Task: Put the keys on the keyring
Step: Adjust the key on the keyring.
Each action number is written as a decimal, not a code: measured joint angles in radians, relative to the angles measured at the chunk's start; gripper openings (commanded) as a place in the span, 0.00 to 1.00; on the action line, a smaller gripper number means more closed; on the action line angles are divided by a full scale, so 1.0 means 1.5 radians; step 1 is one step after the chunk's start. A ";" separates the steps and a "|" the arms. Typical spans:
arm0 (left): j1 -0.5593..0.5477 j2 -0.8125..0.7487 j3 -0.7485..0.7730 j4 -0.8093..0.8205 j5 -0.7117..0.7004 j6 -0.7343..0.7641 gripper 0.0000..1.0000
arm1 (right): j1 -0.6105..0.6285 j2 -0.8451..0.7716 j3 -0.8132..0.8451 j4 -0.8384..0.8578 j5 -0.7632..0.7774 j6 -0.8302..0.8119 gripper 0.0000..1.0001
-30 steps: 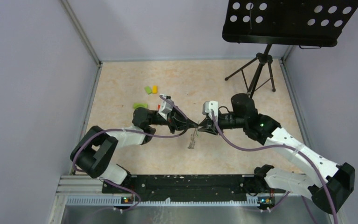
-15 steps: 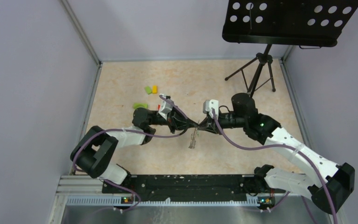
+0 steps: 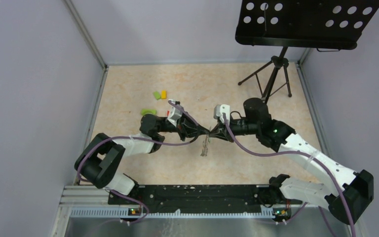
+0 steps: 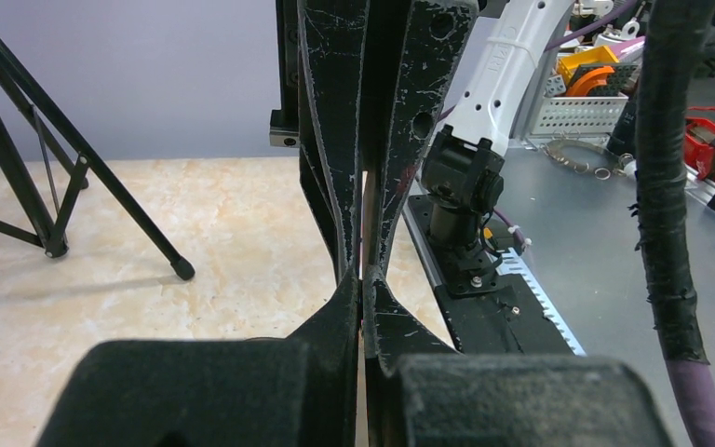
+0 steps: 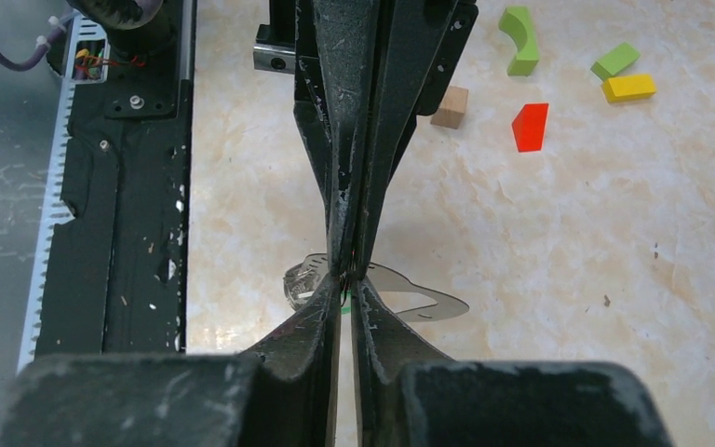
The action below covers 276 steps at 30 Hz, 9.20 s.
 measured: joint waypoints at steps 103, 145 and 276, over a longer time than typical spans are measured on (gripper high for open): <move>0.012 0.049 0.014 -0.070 0.040 0.139 0.19 | 0.058 0.201 0.268 -0.360 0.192 -0.085 0.00; 0.009 0.070 0.018 -0.036 0.046 0.097 0.00 | 0.058 0.192 0.258 -0.350 0.179 -0.071 0.09; 0.017 0.030 -0.027 0.055 0.016 -0.074 0.00 | -0.013 0.039 0.034 -0.078 -0.065 -0.038 0.28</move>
